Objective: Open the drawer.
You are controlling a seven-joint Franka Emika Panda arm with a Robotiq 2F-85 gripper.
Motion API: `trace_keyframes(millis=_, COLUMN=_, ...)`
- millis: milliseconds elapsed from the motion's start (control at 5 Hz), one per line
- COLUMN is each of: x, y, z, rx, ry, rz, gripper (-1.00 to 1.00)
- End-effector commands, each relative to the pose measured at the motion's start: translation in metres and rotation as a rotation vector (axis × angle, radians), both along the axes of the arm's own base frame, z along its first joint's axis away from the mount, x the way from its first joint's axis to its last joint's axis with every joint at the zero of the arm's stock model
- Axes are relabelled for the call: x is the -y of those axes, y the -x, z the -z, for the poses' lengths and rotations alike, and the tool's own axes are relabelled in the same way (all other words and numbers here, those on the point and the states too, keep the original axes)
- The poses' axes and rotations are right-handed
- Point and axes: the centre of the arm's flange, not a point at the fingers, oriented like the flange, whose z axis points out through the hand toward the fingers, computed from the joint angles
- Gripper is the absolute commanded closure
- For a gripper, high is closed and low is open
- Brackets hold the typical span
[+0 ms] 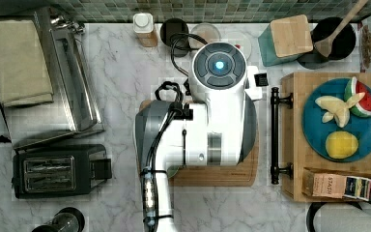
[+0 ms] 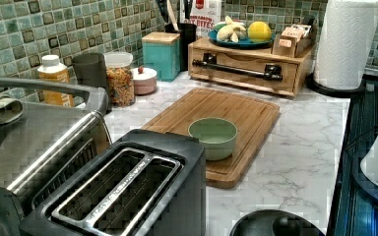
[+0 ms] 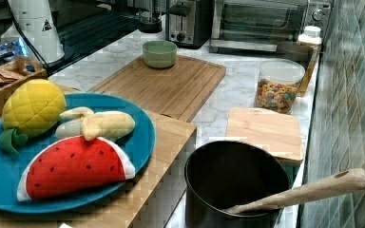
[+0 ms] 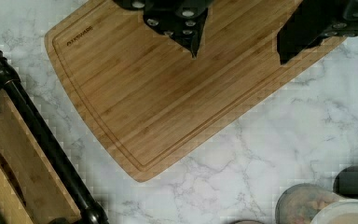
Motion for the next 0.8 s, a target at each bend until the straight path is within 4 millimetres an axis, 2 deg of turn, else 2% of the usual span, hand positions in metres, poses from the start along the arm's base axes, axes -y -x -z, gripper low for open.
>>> trace_keyframes(millis=200, x=0.023, y=0.012, z=0.007, rx=-0.039, ry=-0.04, rz=-0.09, gripper=-1.0)
trace_keyframes(millis=400, x=0.065, y=0.018, z=0.018, rx=-0.109, ry=-0.046, rz=-0.285, gripper=-1.0)
trace_keyframes(millis=600, x=0.115, y=0.036, z=0.032, rx=-0.078, ry=0.009, rz=-0.453, gripper=-1.0)
trace_keyframes(millis=800, x=0.151, y=0.038, z=0.043, rx=-0.105, ry=0.035, rz=-0.515, gripper=-1.0)
